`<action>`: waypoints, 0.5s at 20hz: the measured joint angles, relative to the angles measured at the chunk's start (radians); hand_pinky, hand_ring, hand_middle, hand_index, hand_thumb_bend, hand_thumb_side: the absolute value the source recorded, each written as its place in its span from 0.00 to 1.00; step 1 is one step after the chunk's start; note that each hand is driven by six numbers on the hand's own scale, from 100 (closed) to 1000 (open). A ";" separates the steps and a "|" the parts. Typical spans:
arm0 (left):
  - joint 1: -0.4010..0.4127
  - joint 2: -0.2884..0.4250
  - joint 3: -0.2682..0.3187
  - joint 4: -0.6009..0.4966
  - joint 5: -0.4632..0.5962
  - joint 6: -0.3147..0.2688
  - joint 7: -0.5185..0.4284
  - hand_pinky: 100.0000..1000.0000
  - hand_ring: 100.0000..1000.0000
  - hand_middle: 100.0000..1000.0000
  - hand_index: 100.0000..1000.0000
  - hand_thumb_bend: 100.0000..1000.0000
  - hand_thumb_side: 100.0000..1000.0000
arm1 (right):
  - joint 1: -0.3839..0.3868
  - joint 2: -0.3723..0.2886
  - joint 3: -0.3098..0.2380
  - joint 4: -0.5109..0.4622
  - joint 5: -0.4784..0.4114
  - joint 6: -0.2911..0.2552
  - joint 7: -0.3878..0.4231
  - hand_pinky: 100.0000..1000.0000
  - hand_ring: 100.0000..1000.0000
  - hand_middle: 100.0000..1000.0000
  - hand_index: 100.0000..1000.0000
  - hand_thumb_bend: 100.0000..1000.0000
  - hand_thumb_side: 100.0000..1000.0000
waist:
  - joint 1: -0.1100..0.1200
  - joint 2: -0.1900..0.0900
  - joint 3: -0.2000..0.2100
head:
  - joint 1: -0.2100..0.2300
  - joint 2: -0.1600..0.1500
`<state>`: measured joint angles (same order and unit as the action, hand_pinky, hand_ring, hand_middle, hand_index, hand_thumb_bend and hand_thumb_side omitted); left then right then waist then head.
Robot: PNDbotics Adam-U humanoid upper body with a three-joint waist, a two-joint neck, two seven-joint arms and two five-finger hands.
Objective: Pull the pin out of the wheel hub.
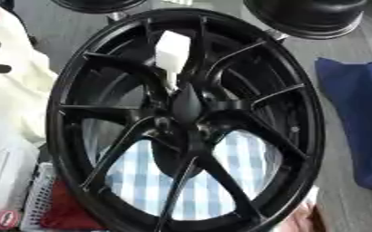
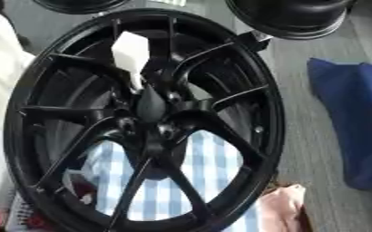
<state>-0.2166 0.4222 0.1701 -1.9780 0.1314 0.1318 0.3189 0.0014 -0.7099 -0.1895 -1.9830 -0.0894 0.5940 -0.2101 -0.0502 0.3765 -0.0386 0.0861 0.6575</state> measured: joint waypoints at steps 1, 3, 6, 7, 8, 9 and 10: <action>-0.002 0.000 0.000 0.000 0.000 0.000 0.000 0.58 0.79 0.56 0.70 0.00 0.81 | 0.000 0.011 -0.002 0.000 0.000 0.010 0.002 0.91 0.95 0.82 0.90 0.00 0.11 | 0.001 0.000 0.001 | 0.000 0.000; -0.003 0.000 0.000 0.000 0.000 0.000 0.000 0.58 0.79 0.56 0.70 0.00 0.81 | 0.000 0.028 -0.003 0.001 -0.001 0.027 -0.003 0.92 0.96 0.82 0.90 0.00 0.11 | 0.001 0.002 0.004 | 0.000 0.000; -0.006 0.000 0.000 0.000 0.000 0.000 0.000 0.58 0.79 0.56 0.70 0.00 0.81 | 0.001 0.048 -0.008 0.001 -0.013 0.043 -0.027 0.92 0.96 0.82 0.90 0.00 0.11 | -0.001 0.007 0.007 | 0.000 0.000; -0.008 0.000 0.000 0.000 0.000 0.000 0.000 0.58 0.79 0.56 0.70 0.00 0.81 | 0.003 0.052 -0.008 0.001 -0.020 0.042 -0.037 0.92 0.96 0.82 0.90 0.00 0.11 | -0.003 0.007 0.009 | 0.000 0.000; -0.010 0.000 0.000 0.000 0.000 0.000 0.000 0.58 0.79 0.56 0.70 0.00 0.81 | 0.004 0.056 -0.008 0.001 -0.025 0.039 -0.046 0.92 0.95 0.82 0.92 0.00 0.11 | -0.004 0.007 0.009 | 0.000 0.000; -0.012 0.000 0.000 0.000 0.000 0.000 0.000 0.58 0.79 0.56 0.70 0.00 0.81 | 0.004 0.057 -0.008 0.001 -0.030 0.032 -0.056 0.91 0.93 0.79 0.92 0.00 0.44 | -0.006 0.007 0.010 | 0.001 0.000; -0.012 0.000 0.000 0.000 0.000 0.000 0.000 0.58 0.79 0.56 0.70 0.00 0.81 | 0.003 0.058 -0.008 0.001 -0.036 0.021 -0.066 0.90 0.91 0.74 0.90 0.00 0.65 | -0.008 0.007 0.011 | 0.001 0.000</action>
<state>-0.2286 0.4222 0.1697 -1.9780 0.1315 0.1318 0.3188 0.0043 -0.6523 -0.1976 -1.9824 -0.1257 0.6149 -0.2760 -0.0582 0.3839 -0.0280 0.0866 0.6571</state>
